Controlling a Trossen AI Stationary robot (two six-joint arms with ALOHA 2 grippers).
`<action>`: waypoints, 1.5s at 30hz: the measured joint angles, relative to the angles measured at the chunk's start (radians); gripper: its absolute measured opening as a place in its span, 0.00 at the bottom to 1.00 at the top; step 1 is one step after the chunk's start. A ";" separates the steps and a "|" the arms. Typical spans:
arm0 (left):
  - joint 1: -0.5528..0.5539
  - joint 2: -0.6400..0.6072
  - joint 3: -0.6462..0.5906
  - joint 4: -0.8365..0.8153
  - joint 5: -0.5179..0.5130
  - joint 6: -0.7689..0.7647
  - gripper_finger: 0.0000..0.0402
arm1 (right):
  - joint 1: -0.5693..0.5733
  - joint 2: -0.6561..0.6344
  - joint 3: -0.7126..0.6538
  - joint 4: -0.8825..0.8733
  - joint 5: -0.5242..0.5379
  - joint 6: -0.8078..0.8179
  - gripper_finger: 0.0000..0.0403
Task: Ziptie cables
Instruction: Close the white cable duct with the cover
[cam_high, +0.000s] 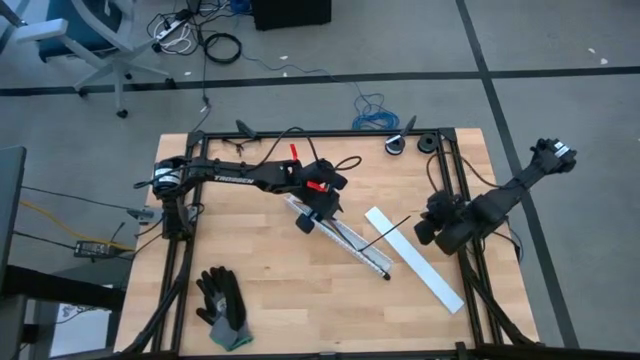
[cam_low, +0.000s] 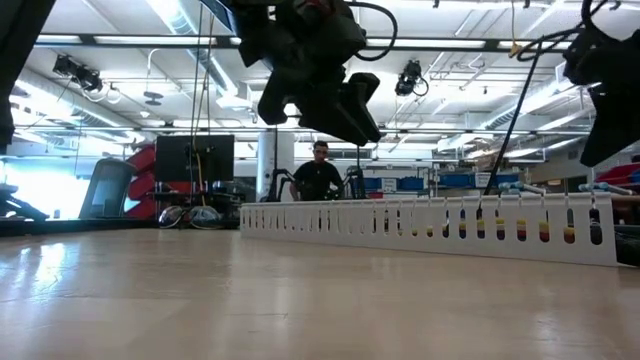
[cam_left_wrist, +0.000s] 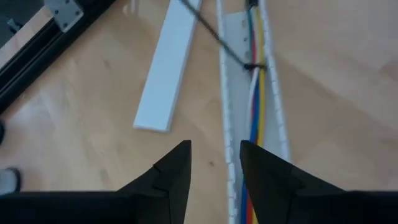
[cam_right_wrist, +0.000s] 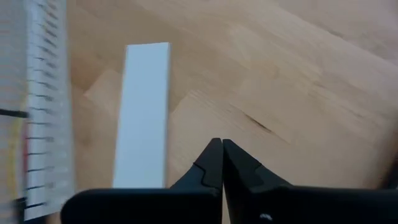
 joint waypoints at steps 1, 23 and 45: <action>-0.002 0.000 0.000 0.000 -0.020 -0.001 0.37 | -0.003 -0.020 -0.007 0.018 0.000 -0.008 0.00; -0.065 0.001 0.000 -0.071 -0.134 -0.391 0.57 | -0.010 0.081 -0.057 0.126 -0.046 -0.052 0.00; -0.099 0.188 0.001 -0.005 -0.298 -0.373 0.74 | -0.009 0.134 -0.057 0.143 -0.081 -0.132 0.00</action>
